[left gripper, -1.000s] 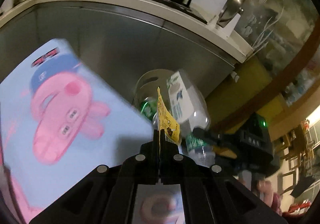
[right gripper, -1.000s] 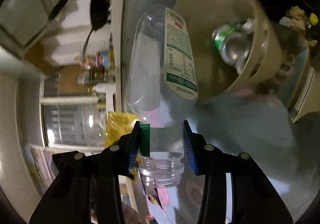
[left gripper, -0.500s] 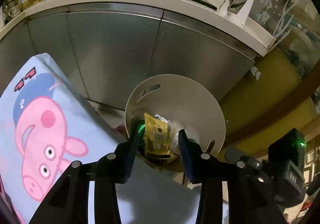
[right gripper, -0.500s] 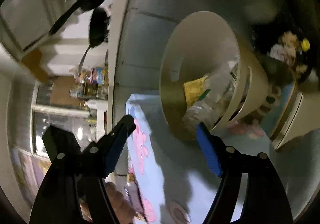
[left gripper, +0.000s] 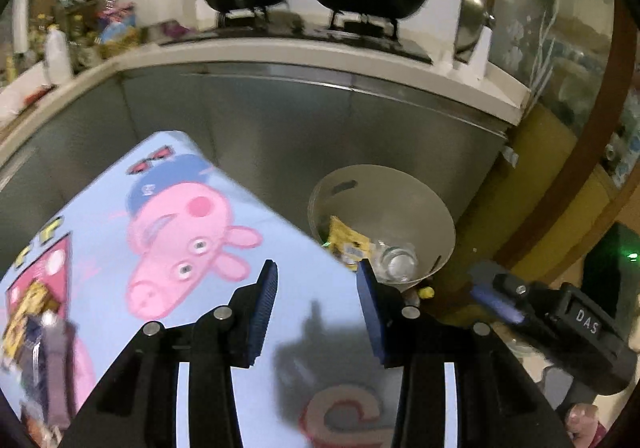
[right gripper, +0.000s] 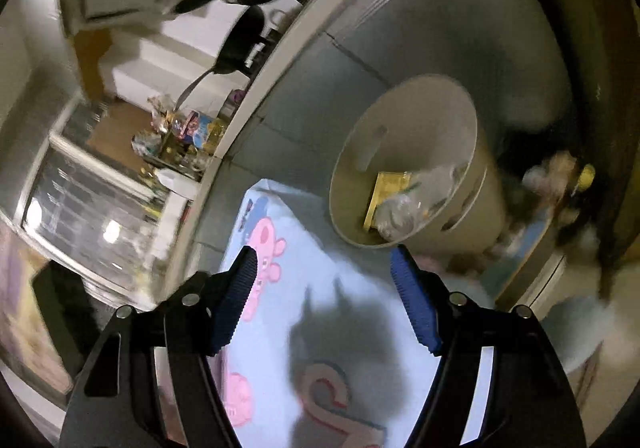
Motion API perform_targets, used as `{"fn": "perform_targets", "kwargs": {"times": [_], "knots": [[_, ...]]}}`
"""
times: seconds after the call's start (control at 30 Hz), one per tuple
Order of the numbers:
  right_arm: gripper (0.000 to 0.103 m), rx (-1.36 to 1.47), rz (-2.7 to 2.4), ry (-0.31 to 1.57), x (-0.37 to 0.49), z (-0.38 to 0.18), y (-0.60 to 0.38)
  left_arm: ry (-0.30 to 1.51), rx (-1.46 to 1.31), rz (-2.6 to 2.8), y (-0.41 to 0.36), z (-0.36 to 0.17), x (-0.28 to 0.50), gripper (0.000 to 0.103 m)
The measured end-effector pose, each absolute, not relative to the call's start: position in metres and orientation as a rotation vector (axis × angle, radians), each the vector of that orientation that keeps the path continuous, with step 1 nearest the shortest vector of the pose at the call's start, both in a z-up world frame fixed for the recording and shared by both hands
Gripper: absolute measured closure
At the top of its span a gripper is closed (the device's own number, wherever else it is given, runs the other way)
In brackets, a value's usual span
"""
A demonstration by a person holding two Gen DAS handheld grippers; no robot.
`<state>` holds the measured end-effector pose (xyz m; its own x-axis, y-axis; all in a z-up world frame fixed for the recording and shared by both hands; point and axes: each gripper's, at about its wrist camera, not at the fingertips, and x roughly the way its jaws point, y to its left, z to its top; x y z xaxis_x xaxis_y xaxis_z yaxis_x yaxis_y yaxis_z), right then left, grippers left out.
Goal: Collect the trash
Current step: 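Move both grippers back toward the remaining trash on the table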
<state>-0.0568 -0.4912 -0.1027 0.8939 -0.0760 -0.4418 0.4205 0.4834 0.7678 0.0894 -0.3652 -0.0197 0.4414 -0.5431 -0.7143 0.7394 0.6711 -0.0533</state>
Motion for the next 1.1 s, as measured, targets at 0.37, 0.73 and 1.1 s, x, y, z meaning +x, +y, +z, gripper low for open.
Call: {"fn": "perform_targets", "kwargs": {"times": [0.37, 0.73, 1.1], "knots": [[0.034, 0.699, -0.416, 0.361, -0.093, -0.047, -0.44, 0.675, 0.241, -0.701, -0.285, 0.006, 0.057, 0.062], [0.034, 0.622, -0.402, 0.332, -0.107, -0.012, -0.401, 0.62, 0.181, -0.659, -0.229, 0.017, 0.033, 0.062], [0.034, 0.592, -0.413, 0.327, -0.116, 0.003, -0.389, 0.574, 0.147, -0.615, -0.193, 0.021, 0.017, 0.06]]}}
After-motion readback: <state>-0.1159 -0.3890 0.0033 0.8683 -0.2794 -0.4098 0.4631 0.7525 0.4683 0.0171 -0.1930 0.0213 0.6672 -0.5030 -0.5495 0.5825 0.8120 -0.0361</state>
